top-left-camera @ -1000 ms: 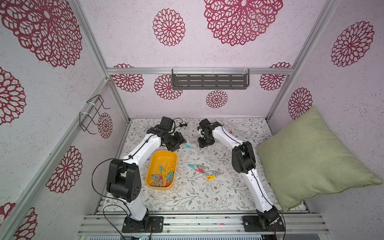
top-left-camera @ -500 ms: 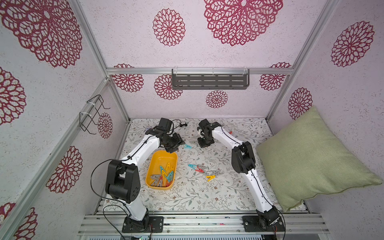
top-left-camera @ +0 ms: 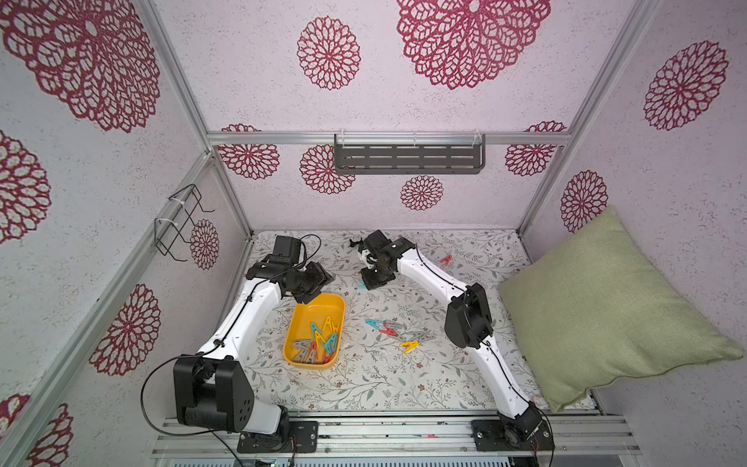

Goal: Put the clothespins into the storage box
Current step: Place the clothespin in the storage box.

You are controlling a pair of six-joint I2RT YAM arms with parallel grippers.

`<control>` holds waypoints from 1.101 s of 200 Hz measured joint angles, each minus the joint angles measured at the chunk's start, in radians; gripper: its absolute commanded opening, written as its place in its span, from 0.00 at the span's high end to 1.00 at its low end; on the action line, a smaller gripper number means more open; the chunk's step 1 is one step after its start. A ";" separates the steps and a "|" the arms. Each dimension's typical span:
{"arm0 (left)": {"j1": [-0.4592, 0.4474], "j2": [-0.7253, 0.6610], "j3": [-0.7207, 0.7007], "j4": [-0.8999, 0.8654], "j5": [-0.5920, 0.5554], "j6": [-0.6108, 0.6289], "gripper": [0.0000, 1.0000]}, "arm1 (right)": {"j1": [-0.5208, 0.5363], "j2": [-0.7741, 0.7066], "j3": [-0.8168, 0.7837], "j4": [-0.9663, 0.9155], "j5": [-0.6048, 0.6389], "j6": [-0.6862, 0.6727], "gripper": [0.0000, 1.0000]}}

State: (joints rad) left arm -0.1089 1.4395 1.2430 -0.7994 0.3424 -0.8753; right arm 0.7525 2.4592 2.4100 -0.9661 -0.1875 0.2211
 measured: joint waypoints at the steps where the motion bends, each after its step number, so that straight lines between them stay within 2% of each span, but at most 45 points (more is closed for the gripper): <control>1: 0.002 -0.002 -0.001 0.000 0.000 0.000 0.39 | 0.003 0.000 0.002 0.000 -0.001 0.000 0.93; 71: 0.185 -0.217 -0.163 -0.095 -0.023 0.052 0.38 | 0.220 -0.006 0.042 0.003 -0.126 0.041 0.91; 106: 0.259 -0.326 -0.241 -0.150 -0.023 0.073 0.37 | 0.274 -0.006 0.043 0.002 -0.151 0.049 0.73; 131: 0.270 -0.380 -0.282 -0.172 -0.017 0.076 0.36 | 0.294 -0.006 0.043 0.003 -0.151 0.056 0.56; 143: 0.271 -0.395 -0.293 -0.179 -0.013 0.075 0.36 | 0.297 -0.006 0.043 0.004 -0.144 0.060 0.52; 220: 0.261 -0.409 -0.296 -0.183 0.032 0.053 0.36 | 0.254 -0.080 0.024 -0.012 -0.009 0.059 0.52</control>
State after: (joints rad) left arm 0.1520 1.0302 0.9474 -0.9829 0.3744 -0.8227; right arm 1.0069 2.3787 2.4340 -0.9783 -0.1963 0.2798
